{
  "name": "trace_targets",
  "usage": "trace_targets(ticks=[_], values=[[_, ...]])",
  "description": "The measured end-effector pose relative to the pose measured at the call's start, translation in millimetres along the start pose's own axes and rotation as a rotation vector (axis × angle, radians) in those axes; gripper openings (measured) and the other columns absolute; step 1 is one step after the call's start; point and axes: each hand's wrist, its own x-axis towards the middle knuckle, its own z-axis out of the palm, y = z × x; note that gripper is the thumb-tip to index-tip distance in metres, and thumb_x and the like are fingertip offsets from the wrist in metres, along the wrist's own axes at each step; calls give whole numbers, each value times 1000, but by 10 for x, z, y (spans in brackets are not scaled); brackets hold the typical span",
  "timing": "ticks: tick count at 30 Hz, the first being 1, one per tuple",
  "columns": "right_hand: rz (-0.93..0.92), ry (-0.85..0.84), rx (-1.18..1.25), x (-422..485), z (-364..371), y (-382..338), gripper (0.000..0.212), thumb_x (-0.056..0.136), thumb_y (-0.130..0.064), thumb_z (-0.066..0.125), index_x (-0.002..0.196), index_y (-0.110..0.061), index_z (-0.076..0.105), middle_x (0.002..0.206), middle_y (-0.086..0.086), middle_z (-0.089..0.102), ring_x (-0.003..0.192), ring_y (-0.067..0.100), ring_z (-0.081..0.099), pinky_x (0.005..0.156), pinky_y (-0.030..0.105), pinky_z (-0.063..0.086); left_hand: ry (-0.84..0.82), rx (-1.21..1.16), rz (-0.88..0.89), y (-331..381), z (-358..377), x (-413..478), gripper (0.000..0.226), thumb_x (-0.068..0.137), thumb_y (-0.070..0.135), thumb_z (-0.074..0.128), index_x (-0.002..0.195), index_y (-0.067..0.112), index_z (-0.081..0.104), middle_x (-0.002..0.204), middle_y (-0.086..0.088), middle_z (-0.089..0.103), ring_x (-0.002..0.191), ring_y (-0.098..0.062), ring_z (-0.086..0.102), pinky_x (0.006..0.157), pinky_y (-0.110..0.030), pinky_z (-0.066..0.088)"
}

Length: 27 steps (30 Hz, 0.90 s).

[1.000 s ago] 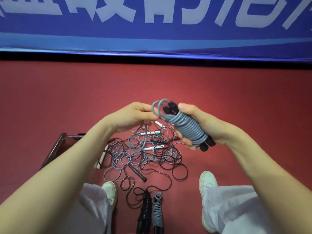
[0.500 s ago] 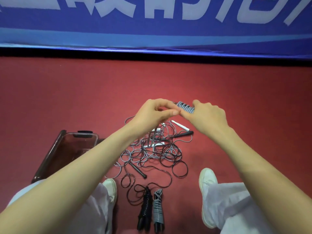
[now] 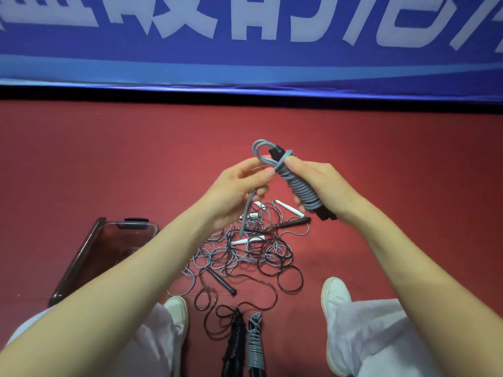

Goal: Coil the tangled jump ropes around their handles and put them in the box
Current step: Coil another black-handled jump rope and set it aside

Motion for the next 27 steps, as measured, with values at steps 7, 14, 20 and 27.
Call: trace_targets(ticks=[7, 14, 20, 27], values=[[224, -289, 196, -86, 41, -6, 79, 62, -88, 48, 66, -9, 53, 52, 14, 50, 39, 24, 48, 41, 23, 41, -13, 159, 136, -16, -67, -21, 19, 77, 12, 72, 96, 13, 67, 80, 5, 64, 54, -6, 38, 52, -14, 34], [343, -382, 393, -88, 150, -2, 76, 68, -82, 40, 70, -8, 55, 54, 13, 52, 41, 24, 52, 41, 25, 41, -22, 61, 131, -22, -23, -29, 24, 78, 13, 65, 99, 13, 54, 75, 4, 65, 51, -7, 39, 52, -15, 34], [208, -40, 211, -35, 217, 4, 61, 86, -68, 44, 89, -10, 60, 64, 13, 62, 49, 26, 59, 47, 31, 51, 140, 84, 123, -114, 3, 31, 15, 87, 3, 63, 91, 12, 52, 62, 6, 61, 46, -6, 33, 48, -16, 27], [217, 9, 180, -73, 216, -35, 66, 76, -72, 53, 65, -7, 61, 57, 16, 55, 42, 24, 52, 45, 28, 46, -40, 158, 90, -38, -54, 39, 32, 76, 12, 66, 107, 13, 58, 83, 0, 67, 53, -9, 44, 54, -16, 38]])
